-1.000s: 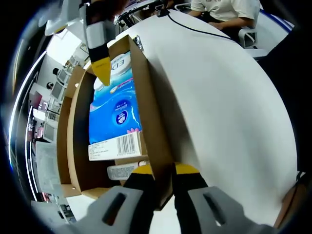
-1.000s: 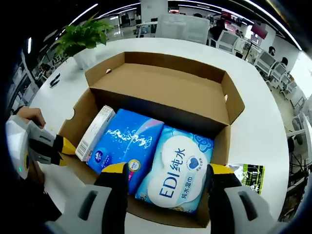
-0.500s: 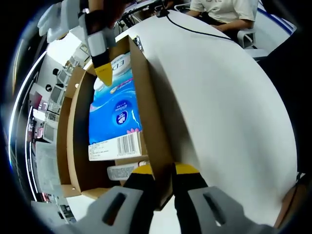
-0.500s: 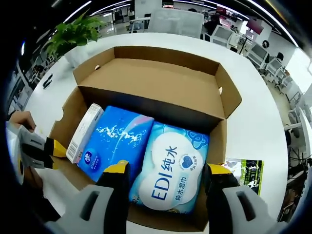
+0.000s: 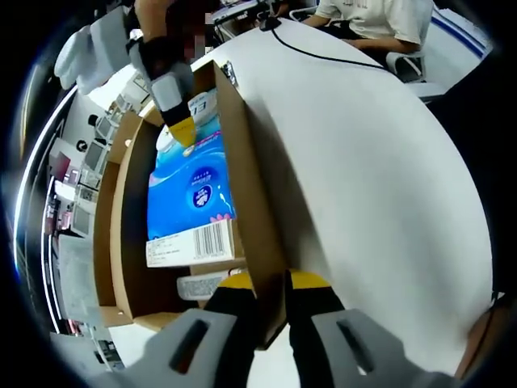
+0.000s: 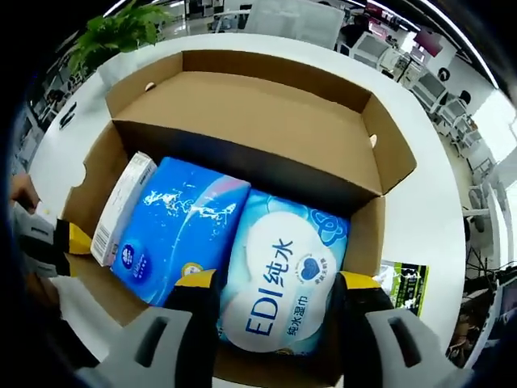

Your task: Operate the shoe box by opening the lid, removing the specified soft item, and placing it in the target area until the item is outside and the box remains undamaged.

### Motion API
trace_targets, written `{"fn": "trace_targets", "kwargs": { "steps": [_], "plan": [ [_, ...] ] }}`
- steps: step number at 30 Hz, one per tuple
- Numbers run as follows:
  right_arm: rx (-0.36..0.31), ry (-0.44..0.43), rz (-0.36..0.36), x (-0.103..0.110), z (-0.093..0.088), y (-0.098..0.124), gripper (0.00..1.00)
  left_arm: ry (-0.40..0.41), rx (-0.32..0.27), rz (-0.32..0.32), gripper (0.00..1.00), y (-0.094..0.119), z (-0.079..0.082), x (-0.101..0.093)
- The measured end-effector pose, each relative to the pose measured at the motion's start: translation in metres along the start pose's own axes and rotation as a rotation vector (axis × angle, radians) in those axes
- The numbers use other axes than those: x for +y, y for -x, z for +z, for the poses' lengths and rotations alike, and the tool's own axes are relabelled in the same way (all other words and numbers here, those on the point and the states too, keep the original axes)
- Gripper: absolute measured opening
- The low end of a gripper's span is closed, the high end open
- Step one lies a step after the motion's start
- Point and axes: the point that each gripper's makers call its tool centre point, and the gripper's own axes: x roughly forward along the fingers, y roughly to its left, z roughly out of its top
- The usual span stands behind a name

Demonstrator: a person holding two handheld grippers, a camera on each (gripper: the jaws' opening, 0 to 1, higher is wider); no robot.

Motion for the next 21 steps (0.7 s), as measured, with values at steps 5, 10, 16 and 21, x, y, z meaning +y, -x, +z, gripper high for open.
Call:
{"fn": "trace_targets", "kwargs": {
  "steps": [5,10,16,21],
  "plan": [
    [0.019,-0.016,-0.009,0.001,-0.001,-0.002,0.58,0.001,-0.024,-0.011,0.11,0.001,0.001,-0.001],
    [0.047,-0.007,-0.033,0.002,-0.002,-0.009,0.58,-0.003,-0.041,-0.019,0.11,0.002,0.002,-0.004],
    [0.082,-0.023,-0.037,0.003,-0.001,-0.016,0.58,0.032,-0.060,-0.046,0.11,-0.003,0.004,-0.008],
    [0.064,-0.025,-0.029,0.006,-0.004,-0.014,0.57,0.018,-0.033,-0.026,0.08,-0.003,0.003,-0.005]
  ]
}}
